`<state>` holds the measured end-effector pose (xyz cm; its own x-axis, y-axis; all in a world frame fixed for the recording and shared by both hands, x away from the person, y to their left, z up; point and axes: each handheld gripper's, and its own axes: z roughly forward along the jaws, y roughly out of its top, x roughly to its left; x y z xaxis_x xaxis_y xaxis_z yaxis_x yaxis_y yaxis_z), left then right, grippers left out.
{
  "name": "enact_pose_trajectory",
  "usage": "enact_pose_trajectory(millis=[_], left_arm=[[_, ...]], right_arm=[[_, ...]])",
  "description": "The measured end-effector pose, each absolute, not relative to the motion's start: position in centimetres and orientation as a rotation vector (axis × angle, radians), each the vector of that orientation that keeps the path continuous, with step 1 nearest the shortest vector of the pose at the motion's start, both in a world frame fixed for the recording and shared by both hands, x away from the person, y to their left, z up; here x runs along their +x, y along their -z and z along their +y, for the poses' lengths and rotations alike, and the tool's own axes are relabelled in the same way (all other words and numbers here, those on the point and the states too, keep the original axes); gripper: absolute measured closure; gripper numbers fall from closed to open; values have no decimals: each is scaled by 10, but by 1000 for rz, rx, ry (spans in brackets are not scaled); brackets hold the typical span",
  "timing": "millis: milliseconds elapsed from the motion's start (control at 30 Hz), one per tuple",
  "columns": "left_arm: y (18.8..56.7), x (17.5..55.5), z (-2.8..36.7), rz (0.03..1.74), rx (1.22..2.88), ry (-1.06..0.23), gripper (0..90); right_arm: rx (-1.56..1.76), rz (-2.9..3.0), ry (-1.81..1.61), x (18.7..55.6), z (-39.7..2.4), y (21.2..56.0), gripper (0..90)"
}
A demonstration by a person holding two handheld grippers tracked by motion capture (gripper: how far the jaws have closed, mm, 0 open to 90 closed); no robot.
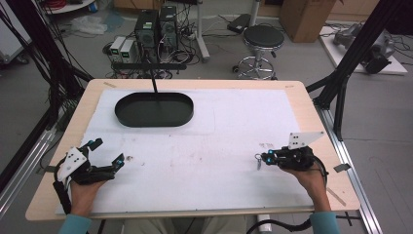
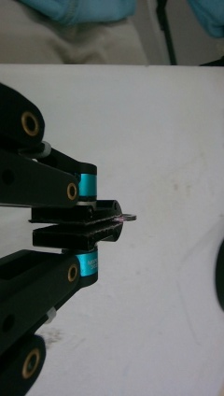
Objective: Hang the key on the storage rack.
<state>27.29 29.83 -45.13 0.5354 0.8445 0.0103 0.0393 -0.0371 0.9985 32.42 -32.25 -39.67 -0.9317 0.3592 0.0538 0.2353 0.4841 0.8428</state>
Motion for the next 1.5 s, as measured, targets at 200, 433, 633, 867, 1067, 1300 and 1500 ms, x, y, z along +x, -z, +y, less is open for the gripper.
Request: enact_pose_trajectory(millis=[200,433,633,867,1067,1300,1500], left_arm=[[436,277,299,771,1487,-715,17],[417,288,296,708,1528,-638,17],[403,296,291,646,1570,-599,17],[387,309,277,560,1608,-554,17],[376,317,265,519,1639,-522,17],[368,325,255,486,1659,-481,17],[360,332,242,457,1687,-452,17]], right_arm=[[503,2528,-1541,329,-312,387,888],[500,2438,-1724,336,-303,379,888],[478,2401,-1789,343,-295,375,888],[428,2383,-1820,353,-277,365,888],[379,2389,-1851,364,-255,358,887],[325,2390,-1880,372,-233,351,888],[280,2394,-1911,377,-216,342,888]])
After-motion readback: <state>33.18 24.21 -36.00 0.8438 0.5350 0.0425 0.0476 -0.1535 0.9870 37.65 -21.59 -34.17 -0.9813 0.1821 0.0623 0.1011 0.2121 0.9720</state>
